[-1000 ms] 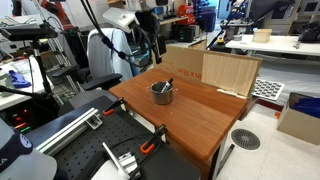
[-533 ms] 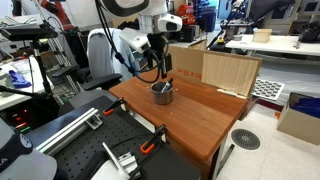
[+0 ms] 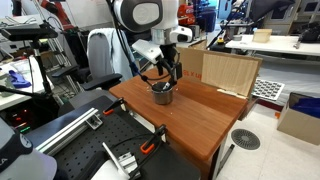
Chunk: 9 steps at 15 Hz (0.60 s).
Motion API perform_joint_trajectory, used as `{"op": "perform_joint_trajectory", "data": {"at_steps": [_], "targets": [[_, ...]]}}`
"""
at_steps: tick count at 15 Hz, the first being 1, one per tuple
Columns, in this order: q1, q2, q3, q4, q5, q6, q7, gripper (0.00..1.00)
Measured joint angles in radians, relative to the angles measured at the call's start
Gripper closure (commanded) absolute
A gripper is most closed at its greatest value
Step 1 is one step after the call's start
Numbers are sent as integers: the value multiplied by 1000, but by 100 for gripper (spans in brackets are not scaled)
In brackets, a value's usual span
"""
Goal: Remove the marker from the pot and put it on the table
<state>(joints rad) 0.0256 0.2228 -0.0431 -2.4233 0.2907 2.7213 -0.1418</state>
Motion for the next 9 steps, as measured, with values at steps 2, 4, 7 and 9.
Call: {"op": "perform_joint_trajectory", "data": {"at_steps": [2, 4, 7, 9], "targets": [[0, 33, 1, 22, -18, 4, 18, 25], [0, 61, 2, 38, -44, 5, 40, 35], [0, 82, 4, 53, -76, 6, 63, 58], [-1, 84, 4, 61, -95, 7, 69, 71]]}}
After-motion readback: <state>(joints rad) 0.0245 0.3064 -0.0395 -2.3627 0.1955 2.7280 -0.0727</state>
